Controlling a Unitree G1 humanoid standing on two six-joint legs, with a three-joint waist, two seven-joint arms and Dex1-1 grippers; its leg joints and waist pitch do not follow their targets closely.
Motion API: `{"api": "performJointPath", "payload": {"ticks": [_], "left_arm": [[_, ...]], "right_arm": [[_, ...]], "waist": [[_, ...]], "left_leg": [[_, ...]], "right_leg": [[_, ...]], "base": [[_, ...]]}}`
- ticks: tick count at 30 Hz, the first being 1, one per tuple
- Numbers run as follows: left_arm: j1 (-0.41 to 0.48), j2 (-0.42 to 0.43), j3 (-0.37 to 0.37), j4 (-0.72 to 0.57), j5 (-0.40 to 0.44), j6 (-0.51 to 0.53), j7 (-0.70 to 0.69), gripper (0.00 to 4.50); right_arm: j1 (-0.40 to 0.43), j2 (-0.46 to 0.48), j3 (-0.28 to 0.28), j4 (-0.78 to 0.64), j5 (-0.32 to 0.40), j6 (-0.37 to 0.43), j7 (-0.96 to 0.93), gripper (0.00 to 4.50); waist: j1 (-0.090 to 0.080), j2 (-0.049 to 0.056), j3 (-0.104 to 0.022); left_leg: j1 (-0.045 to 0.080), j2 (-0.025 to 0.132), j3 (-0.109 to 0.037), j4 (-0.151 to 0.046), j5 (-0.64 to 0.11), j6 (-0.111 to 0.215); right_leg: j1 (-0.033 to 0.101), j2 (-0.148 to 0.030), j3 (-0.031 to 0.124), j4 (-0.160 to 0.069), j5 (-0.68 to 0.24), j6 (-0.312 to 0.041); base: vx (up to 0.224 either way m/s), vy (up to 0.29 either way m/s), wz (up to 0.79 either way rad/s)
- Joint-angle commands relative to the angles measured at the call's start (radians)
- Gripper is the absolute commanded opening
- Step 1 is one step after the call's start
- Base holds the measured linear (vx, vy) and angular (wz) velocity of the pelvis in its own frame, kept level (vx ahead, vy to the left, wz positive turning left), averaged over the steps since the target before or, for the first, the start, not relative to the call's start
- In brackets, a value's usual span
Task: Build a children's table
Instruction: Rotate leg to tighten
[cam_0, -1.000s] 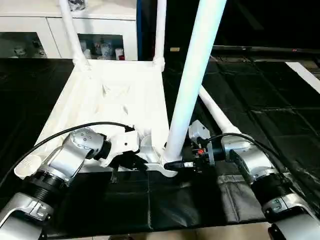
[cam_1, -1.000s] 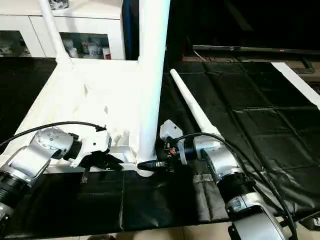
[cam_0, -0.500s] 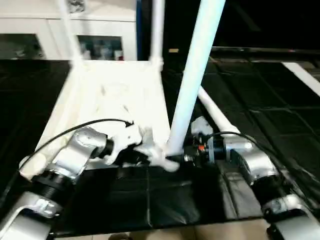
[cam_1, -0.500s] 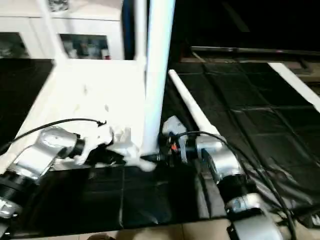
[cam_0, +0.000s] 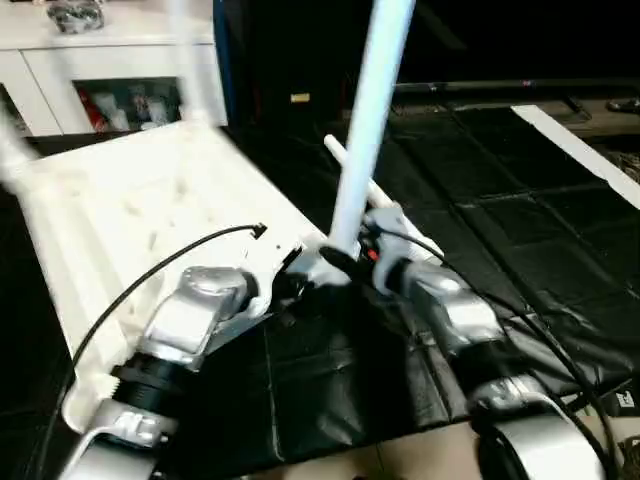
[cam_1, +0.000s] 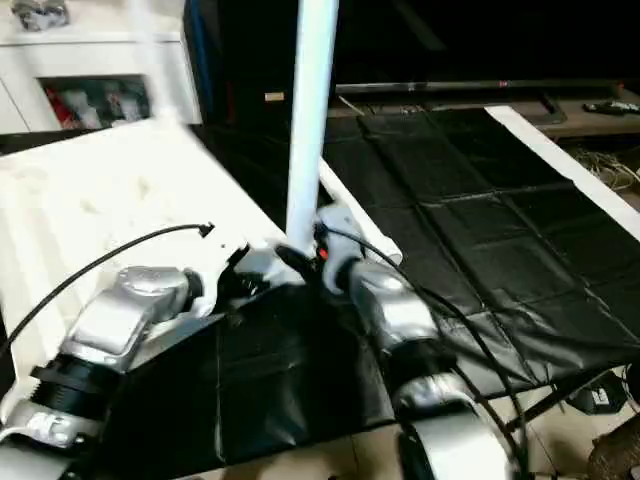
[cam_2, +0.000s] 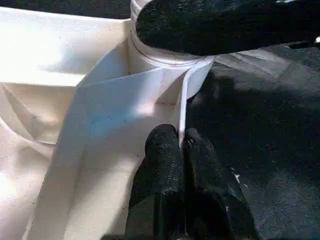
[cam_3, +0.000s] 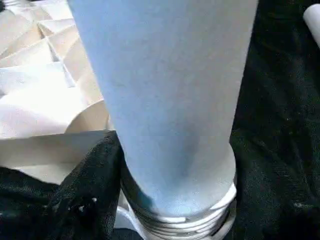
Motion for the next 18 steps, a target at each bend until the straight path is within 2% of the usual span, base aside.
{"api": "performJointPath", "payload": {"ticks": [1, 2, 4, 6, 7, 9, 11, 16, 18], "left_arm": [[-0.034, -0.038, -0.005, -0.071, -0.027, -0.015, 0.006, 0.0], [-0.032, -0.03, -0.004, -0.071, -0.026, -0.012, 0.01, 0.0], [-0.03, -0.019, -0.004, -0.069, -0.024, -0.015, 0.012, 0.0], [-0.03, -0.007, -0.005, -0.064, -0.024, -0.021, 0.012, 0.0], [-0.03, -0.006, -0.005, -0.063, -0.024, -0.022, 0.012, 0.0], [-0.032, 0.009, -0.007, -0.054, -0.022, -0.04, -0.001, 0.0], [-0.036, 0.039, -0.012, -0.035, -0.022, -0.076, -0.044, 0.0], [-0.045, 0.091, -0.021, -0.003, -0.021, -0.125, -0.108, 0.0], [-0.047, 0.12, -0.029, 0.01, -0.022, -0.146, -0.148, 0.0]], "right_arm": [[0.016, 0.06, 0.049, 0.055, -0.005, 0.025, 0.028, 2.75], [0.015, 0.06, 0.038, 0.056, 0.005, 0.022, 0.041, 2.75], [0.016, 0.059, 0.028, 0.053, 0.018, 0.023, 0.053, 3.45], [0.017, 0.054, 0.031, 0.051, 0.02, 0.011, 0.069, 3.45], [0.017, 0.054, 0.031, 0.051, 0.02, 0.01, 0.071, 3.57], [0.022, 0.047, 0.031, 0.043, 0.022, -0.001, 0.09, 3.86], [0.043, 0.023, 0.036, 0.009, 0.029, -0.009, 0.134, 3.9], [0.088, -0.028, 0.04, -0.071, 0.053, 0.0, 0.222, 4.35], [0.12, -0.064, 0.048, -0.133, 0.07, 0.018, 0.278, 4.43]], "waist": [[0.012, 0.007, -0.071], [0.011, 0.007, -0.071], [0.011, 0.006, -0.07], [0.011, 0.007, -0.07], [0.012, 0.014, -0.071], [0.009, 0.011, -0.071], [0.009, 0.007, -0.072], [0.019, 0.011, -0.071], [0.027, 0.011, -0.07]], "left_leg": [[-0.001, 0.02, -0.007, -0.063, -0.21, 0.023], [-0.001, 0.02, -0.007, -0.063, -0.217, 0.022], [0.0, 0.019, -0.007, -0.064, -0.23, 0.021], [0.0, 0.02, -0.008, -0.064, -0.228, 0.021], [0.0, 0.021, -0.009, -0.065, -0.229, 0.019], [0.0, 0.021, -0.008, -0.065, -0.229, 0.018], [0.0, 0.021, -0.007, -0.064, -0.232, 0.023], [0.002, 0.023, -0.007, -0.065, -0.22, 0.03], [0.006, 0.023, -0.007, -0.067, -0.24, 0.027]], "right_leg": [[0.057, -0.07, 0.053, -0.081, -0.282, -0.175], [0.057, -0.07, 0.053, -0.082, -0.293, -0.171], [0.056, -0.07, 0.053, -0.085, -0.315, -0.165], [0.056, -0.07, 0.053, -0.084, -0.314, -0.165], [0.056, -0.071, 0.053, -0.082, -0.309, -0.167], [0.057, -0.069, 0.054, -0.082, -0.288, -0.176], [0.058, -0.069, 0.055, -0.081, -0.28, -0.178], [0.056, -0.069, 0.056, -0.08, -0.261, -0.18], [0.054, -0.069, 0.055, -0.083, -0.296, -0.168]], "base": [[0.0, 0.0, 0.0], [0.0, 0.0, 0.0], [0.0, 0.0, 0.0], [0.0, 0.0, 0.0], [0.0, 0.0, 0.0], [0.0, 0.0, 0.0], [0.0, 0.0, 0.0], [0.0, 0.0, 0.0], [0.0, 0.0, 0.0]]}}
